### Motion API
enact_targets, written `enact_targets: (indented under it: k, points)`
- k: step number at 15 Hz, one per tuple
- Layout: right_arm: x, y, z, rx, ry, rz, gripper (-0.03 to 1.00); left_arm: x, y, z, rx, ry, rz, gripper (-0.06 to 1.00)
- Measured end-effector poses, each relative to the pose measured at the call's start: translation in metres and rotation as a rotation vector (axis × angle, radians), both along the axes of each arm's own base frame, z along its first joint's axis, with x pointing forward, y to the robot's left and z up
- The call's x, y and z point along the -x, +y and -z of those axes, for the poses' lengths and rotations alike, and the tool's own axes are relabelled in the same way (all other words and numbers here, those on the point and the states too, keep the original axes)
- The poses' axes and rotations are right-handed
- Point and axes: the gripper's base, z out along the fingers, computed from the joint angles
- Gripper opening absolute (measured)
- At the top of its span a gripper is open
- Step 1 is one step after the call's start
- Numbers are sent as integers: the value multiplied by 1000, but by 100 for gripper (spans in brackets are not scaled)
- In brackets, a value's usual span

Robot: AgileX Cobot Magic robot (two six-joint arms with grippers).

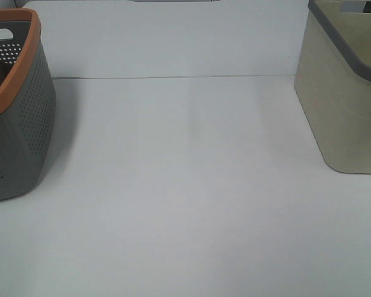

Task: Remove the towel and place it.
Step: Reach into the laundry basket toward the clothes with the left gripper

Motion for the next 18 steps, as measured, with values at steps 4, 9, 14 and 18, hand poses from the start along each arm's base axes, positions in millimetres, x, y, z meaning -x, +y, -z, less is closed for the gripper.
enact_targets:
  k: [4,9,14,18]
  points:
    - [0,0,0,0,0,0,96,0,0,0,0,0,0,99]
    - [0,-4,0,45,0,30,96,0,1,-1,-17,-3,1,99]
    - [0,-3,0,36,-2,24,96,2,0,-5,-32,-19,17,99]
    - [4,2,-12,-26,-60,-15,96,0,-1,0,-23,-3,28,99]
